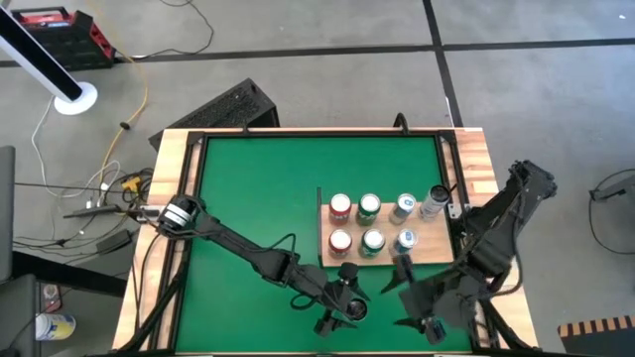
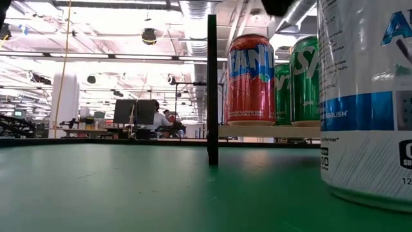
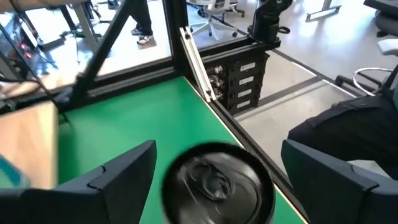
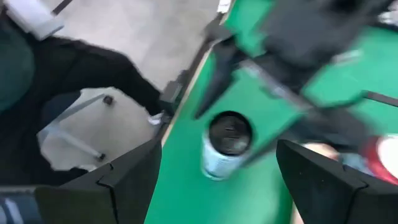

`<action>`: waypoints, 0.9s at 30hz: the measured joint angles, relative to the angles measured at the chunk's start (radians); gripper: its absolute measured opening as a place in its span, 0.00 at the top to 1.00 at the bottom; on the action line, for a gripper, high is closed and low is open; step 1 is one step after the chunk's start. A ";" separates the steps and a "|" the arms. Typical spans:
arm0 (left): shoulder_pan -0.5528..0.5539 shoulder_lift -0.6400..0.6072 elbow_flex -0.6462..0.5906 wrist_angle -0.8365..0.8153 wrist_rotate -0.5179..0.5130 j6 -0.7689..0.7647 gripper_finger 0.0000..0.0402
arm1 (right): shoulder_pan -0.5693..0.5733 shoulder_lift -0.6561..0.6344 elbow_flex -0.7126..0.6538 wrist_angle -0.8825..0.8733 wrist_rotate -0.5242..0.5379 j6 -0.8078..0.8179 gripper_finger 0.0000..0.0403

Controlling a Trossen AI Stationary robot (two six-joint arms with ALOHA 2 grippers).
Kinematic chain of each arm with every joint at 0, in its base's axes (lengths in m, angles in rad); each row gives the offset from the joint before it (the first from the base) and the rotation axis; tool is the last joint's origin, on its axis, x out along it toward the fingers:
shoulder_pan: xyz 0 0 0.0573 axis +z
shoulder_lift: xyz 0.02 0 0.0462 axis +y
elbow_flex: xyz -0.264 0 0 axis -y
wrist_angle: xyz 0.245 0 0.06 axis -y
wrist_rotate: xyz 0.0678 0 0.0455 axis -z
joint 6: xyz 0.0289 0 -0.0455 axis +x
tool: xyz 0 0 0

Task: Place canned beverage on shelf
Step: Put the white soda can on the shelf

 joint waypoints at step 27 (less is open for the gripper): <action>-0.130 -0.426 -0.235 -0.503 -0.398 -0.099 0.17 | -0.172 0.270 0.001 0.205 -0.182 -0.124 0.15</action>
